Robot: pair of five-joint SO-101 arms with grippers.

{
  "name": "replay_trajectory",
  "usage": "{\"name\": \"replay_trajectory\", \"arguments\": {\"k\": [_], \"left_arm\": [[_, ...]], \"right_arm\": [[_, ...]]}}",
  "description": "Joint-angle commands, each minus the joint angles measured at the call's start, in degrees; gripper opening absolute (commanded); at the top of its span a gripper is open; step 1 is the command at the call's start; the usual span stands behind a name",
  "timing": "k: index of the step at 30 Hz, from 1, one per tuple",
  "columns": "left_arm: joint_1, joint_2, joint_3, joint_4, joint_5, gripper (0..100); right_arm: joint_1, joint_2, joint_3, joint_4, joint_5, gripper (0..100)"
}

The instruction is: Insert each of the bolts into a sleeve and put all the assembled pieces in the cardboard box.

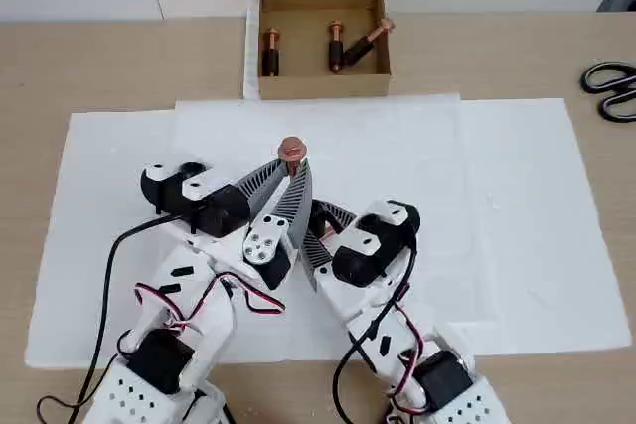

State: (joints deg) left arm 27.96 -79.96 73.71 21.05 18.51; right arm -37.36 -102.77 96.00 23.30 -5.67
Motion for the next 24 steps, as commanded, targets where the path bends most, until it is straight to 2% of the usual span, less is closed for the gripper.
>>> {"name": "replay_trajectory", "arguments": {"k": [1, 24], "left_arm": [[0.1, -0.9, -0.6, -1.8, 0.2, 1], [-0.1, -1.0, 2.2, -3.2, 0.2, 1]], "right_arm": [[-1.1, -0.6, 0.4, -0.1, -0.5, 0.5], [-3.0, -0.6, 0.4, -0.1, -0.5, 0.5]]}}
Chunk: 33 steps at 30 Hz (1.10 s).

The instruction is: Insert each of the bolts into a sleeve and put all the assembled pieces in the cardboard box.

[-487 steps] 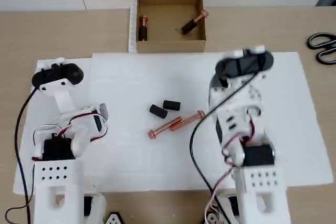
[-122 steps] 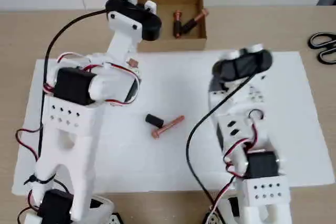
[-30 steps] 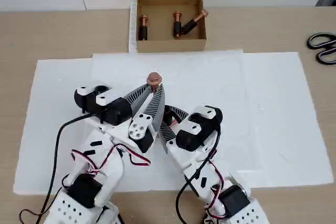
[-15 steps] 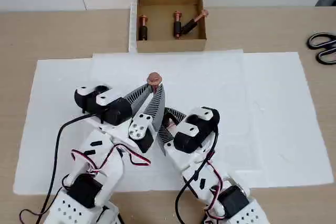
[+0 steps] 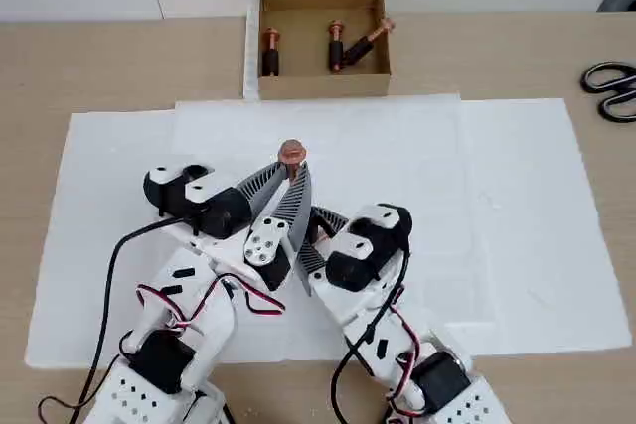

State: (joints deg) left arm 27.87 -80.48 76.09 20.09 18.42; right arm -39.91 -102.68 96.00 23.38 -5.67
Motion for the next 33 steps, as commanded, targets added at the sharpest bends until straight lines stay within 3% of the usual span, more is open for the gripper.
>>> {"name": "replay_trajectory", "arguments": {"k": [1, 16, 28, 33], "left_arm": [[0.0, -0.4, -0.1, -2.8, 0.3, 1], [-0.1, -0.6, 2.1, -2.4, 0.3, 1], [-0.7, -0.7, 1.7, 5.6, 0.2, 1], [-0.6, -0.8, 1.8, 7.9, -4.7, 1]], "right_arm": [[-0.5, -0.7, 0.4, -0.2, -0.5, 0.5], [0.0, -0.7, 0.4, -0.2, -0.4, 0.5], [1.5, -1.2, 0.4, -0.3, -0.4, 0.5], [1.5, -1.2, 0.4, -0.3, -0.4, 0.5]]}}
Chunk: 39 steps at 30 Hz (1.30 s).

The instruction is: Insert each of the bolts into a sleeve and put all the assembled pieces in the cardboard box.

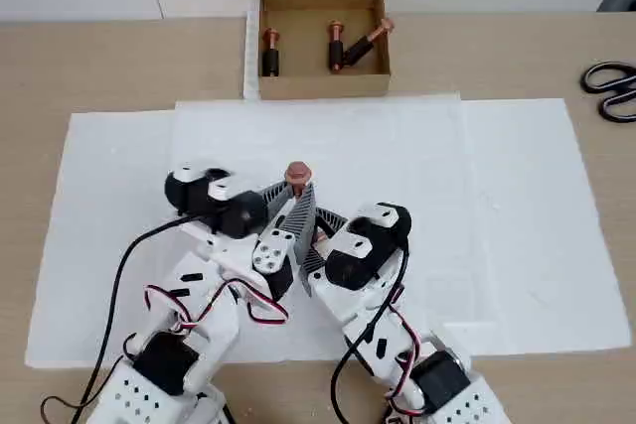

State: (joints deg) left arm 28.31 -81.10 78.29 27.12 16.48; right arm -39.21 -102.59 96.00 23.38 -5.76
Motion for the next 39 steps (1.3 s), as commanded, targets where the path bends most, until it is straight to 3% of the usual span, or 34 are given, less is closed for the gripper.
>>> {"name": "replay_trajectory", "arguments": {"k": [1, 17, 23, 29, 35, 39], "left_arm": [[-1.1, -0.2, -0.3, 0.9, -3.0, 1], [-1.1, 0.0, -5.1, 12.6, -3.2, 1], [-1.1, -0.1, -5.4, 14.2, -2.8, 18], [-1.4, -0.1, -8.3, 16.7, -2.8, 19], [-9.2, -0.2, -12.8, 19.7, -2.9, 19], [-18.4, -0.2, -15.6, 25.1, -3.1, 19]], "right_arm": [[0.7, -1.3, 0.4, -0.3, -0.4, 0.5], [0.7, -1.3, 0.4, -0.3, -0.4, 0.5], [0.7, -1.3, 0.4, -0.1, -0.4, 0.5], [0.8, -1.1, 0.4, 0.0, -0.4, 0.5], [1.4, -0.7, 0.4, 0.0, -0.4, 0.5], [3.9, -0.7, 0.4, 0.3, -0.4, 0.5]]}}
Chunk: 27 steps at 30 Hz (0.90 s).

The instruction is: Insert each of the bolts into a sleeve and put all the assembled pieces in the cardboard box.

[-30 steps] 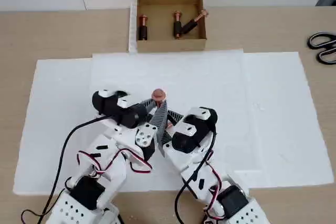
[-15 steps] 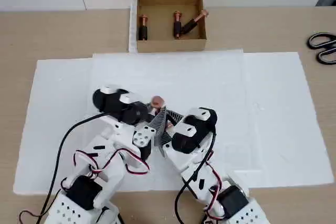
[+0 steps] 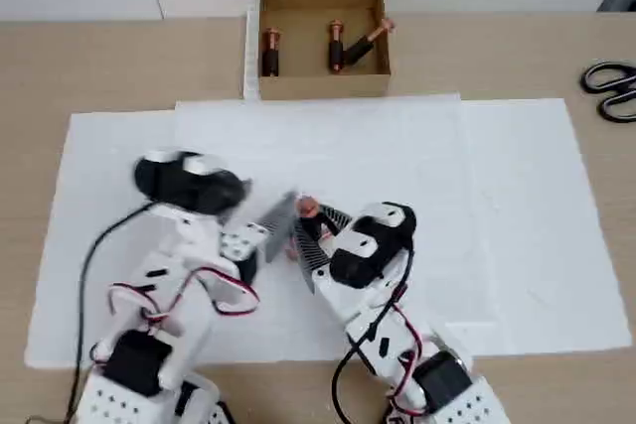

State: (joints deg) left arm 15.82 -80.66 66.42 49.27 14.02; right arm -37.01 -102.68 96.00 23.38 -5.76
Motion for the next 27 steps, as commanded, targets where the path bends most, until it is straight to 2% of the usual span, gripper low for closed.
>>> {"name": "replay_trajectory", "arguments": {"k": [1, 7, 12, 14, 18, 27], "left_arm": [[-8.8, -0.6, -4.3, 4.3, -0.6, 19], [-24.4, -0.4, -7.5, 17.8, -3.3, 19], [-31.6, -0.6, -9.2, 27.3, -8.8, 19], [-33.4, -0.6, -11.4, 31.6, -9.1, 19], [-37.5, -0.6, -17.4, 33.9, -9.3, 19], [-37.8, -0.6, -18.4, 34.4, -9.0, 19]], "right_arm": [[2.3, -0.7, 0.4, 0.3, -0.3, 0.5], [7.2, -0.7, 0.4, 4.6, -0.2, 0.5], [9.7, -0.7, 0.4, 4.7, -0.3, 0.5], [9.7, -0.7, 0.4, 4.8, -0.3, 0.5], [9.7, -0.7, 0.4, 4.9, -0.2, 0.4], [10.1, -0.7, -0.6, 4.8, 0.2, 0.4]]}}
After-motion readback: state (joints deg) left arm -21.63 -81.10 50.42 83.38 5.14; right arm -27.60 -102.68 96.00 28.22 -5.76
